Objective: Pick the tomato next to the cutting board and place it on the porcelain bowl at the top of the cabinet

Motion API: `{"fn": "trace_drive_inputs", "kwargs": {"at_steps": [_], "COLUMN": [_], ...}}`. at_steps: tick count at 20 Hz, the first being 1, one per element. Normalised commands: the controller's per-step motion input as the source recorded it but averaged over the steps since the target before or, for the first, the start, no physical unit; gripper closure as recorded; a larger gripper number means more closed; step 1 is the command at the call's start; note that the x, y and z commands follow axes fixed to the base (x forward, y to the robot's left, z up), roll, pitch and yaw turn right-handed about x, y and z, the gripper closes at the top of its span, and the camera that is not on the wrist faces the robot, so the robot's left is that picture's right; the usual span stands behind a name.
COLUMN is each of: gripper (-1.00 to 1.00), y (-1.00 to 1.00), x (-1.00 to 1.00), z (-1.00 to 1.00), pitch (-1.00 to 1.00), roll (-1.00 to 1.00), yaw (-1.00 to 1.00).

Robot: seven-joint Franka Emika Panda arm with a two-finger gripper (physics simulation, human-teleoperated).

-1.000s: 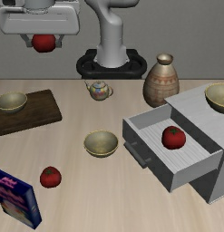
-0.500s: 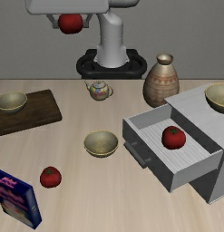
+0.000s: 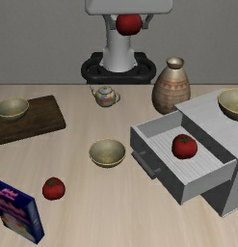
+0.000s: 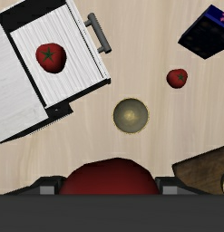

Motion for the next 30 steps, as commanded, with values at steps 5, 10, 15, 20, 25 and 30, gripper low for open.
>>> {"fn": "trace_drive_inputs", "kwargs": {"at_steps": [5,10,15,20,25,30], "gripper": [1.00,1.00,1.00,1.00,1.00,1.00], "y": [1.00,1.00,1.00,1.00,0.60,0.00], "x": [0.00,0.00,0.00,0.00,0.40,1.00], "z": [0.00,0.00,0.00,0.00,0.00,0.00], "pitch": [0.00,0.00,0.00,0.00,0.00,0.00], "roll": [0.00,0.00,0.00,0.00,0.00,0.00], "yaw": [0.00,0.00,0.00,0.00,0.00,0.00]}}
